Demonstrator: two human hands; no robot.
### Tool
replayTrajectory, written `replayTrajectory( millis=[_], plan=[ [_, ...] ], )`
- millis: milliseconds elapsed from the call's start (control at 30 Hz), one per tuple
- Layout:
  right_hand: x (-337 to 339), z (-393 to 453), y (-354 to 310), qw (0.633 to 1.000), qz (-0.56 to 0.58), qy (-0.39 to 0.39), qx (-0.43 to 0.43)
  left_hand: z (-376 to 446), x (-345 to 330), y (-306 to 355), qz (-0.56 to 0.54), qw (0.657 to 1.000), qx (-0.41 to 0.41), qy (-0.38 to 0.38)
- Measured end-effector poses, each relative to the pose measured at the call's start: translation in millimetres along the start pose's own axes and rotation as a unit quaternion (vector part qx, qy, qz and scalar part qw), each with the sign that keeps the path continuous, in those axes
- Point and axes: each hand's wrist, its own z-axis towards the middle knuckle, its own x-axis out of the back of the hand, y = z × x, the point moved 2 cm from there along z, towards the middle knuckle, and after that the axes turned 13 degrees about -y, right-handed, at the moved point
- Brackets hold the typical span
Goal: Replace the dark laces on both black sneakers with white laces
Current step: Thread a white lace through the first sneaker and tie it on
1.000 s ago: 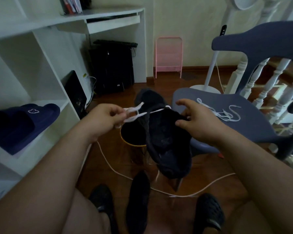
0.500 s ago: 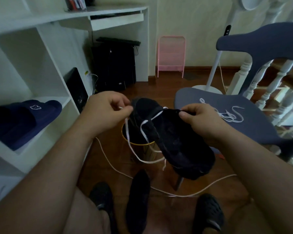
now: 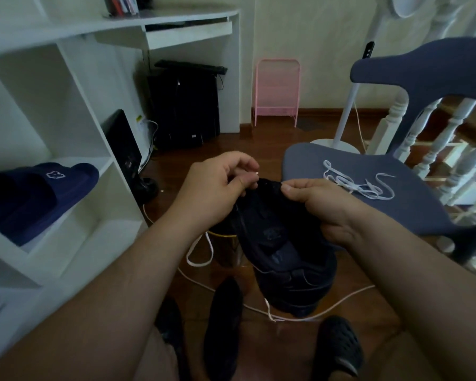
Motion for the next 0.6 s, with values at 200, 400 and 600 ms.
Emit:
replayTrajectory(
  millis=[200,400,600],
  plan=[
    [3.8,0.1,0.7,0.999,0.030,-0.017,-0.006,3.0,-5.9,-1.9,0.069,0.997,0.006,-0.025],
    [4.1,0.7,1.0,0.999,0.031,-0.030,0.008,3.7,-10.3,3.4,0.083,0.996,-0.031,-0.003],
    [1.6,-2.2,-1.2,0.999,0.007,-0.024,0.029,2.7,-14.3,4.1,0.072,0.995,-0.038,0.054]
  ],
)
